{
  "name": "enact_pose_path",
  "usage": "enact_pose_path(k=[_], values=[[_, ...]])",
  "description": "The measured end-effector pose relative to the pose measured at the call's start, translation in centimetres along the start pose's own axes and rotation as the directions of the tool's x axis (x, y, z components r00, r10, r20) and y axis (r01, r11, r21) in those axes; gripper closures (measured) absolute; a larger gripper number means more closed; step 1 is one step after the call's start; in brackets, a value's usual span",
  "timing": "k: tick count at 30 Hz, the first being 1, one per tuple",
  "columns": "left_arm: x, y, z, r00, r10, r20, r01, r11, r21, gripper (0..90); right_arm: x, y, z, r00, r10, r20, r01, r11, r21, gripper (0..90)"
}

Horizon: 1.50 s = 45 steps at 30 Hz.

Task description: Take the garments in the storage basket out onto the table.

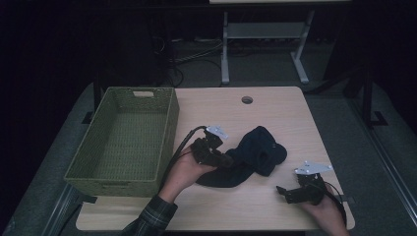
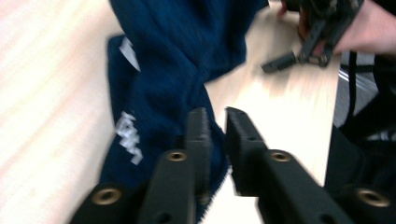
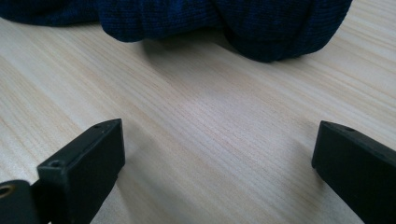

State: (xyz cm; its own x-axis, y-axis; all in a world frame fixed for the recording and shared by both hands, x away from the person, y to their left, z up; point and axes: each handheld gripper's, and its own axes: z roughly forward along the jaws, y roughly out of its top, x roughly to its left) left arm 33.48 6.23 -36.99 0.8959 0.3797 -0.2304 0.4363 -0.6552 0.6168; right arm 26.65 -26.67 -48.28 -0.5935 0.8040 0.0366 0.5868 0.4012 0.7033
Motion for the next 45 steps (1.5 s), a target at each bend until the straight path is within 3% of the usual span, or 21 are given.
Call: enact_pose_path(k=[3,12,18,24,28,40,43,45], values=[[-0.2,-0.8,1.0,0.9999,0.004,0.012,-0.005,0.9999,0.016,88.3,0.0,0.0,0.0,1.0,0.0,0.0,0.0,1.0,0.0,2.2],[-0.9,-2.5,3.9,0.9998,0.013,0.015,-0.013,0.9992,0.038,89.7,0.0,0.0,0.0,1.0,-0.001,-0.001,0.001,1.0,-0.001,2.2],[-1.0,-3.1,5.2,0.9997,0.015,-0.021,-0.015,0.9992,0.038,89.7,0.0,0.0,0.0,1.0,-0.003,-0.001,0.003,1.0,-0.001,2.2],[-0.3,-3.7,7.0,0.9986,-0.003,-0.052,0.007,0.9967,0.081,89.8,0.0,0.0,0.0,1.0,-0.001,0.0,0.001,1.0,0.0,2.2],[-0.2,-3.9,7.8,0.9972,0.008,-0.074,0.0,0.994,0.109,89.9,0.0,0.0,0.0,1.0,-0.002,0.0,0.002,1.0,0.0,2.2],[-0.1,-4.7,7.3,1.0,0.005,0.007,-0.006,0.9921,0.125,90.0,0.0,0.0,0.0,1.0,-0.004,0.001,0.004,1.0,-0.001,2.7],[-0.1,-4.7,7.3,0.9999,0.006,0.009,-0.007,0.9921,0.125,90.0,-0.1,-0.1,-0.5,1.0,-0.008,-0.002,0.008,1.0,-0.006,18.1],[-0.1,-4.7,7.3,0.9999,0.011,0.007,-0.012,0.992,0.126,90.0,-0.3,0.1,-1.0,1.0,-0.001,-0.007,0.001,1.0,-0.004,23.8]])
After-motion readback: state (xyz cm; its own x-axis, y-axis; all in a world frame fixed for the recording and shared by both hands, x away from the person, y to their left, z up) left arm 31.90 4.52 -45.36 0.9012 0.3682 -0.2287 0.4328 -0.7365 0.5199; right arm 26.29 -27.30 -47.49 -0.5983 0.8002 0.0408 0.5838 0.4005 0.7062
